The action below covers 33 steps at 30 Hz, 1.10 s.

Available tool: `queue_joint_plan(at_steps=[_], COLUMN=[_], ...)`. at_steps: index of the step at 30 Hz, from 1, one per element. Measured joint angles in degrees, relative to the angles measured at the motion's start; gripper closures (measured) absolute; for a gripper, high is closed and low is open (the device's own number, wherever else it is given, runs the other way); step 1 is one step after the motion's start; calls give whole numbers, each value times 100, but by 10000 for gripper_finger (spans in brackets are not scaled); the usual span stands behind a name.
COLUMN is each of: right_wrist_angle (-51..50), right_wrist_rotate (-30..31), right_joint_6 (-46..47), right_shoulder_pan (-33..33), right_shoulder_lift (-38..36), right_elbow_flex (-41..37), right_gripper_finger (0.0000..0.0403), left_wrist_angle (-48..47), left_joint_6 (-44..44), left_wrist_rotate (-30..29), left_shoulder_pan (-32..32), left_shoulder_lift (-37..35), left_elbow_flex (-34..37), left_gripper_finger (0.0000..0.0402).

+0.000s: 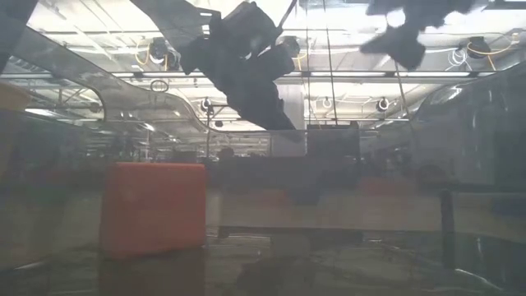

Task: Sort & place blocks by color
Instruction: Put the bottom right blue block into the yellow bin

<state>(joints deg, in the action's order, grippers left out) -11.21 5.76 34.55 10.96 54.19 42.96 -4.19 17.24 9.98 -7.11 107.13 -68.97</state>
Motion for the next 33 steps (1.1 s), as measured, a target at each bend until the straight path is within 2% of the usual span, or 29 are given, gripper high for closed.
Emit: queue_joint_plan(at_steps=[6,12,17,24,33], right_wrist_angle=[-867,-3084,-4151,-3850,-3224], right_wrist_rotate=[180,102,-1096,-2058,-2244], right_joint_6=[-323,1038,2246,2631,2627], right_shoulder_pan=[-48,-179,-111,180,501], right_shoulder_lift=[-6,94,275,651,1067], right_elbow_flex=[359,348,346,120,-348], right_gripper_finger=[169,169,169,169,169], left_wrist_angle=[-71,-72,-15,9,-29], left_joint_6=[-155,-180,-287,-301,-215], left_wrist_rotate=[-7,-4,-9,-64,-101], left_shoulder_pan=[50,83,76,85,85], left_shoulder_lift=[0,2,2,2,2], left_elbow_flex=[0,0,0,0,0], left_gripper_finger=[176,176,176,176,176])
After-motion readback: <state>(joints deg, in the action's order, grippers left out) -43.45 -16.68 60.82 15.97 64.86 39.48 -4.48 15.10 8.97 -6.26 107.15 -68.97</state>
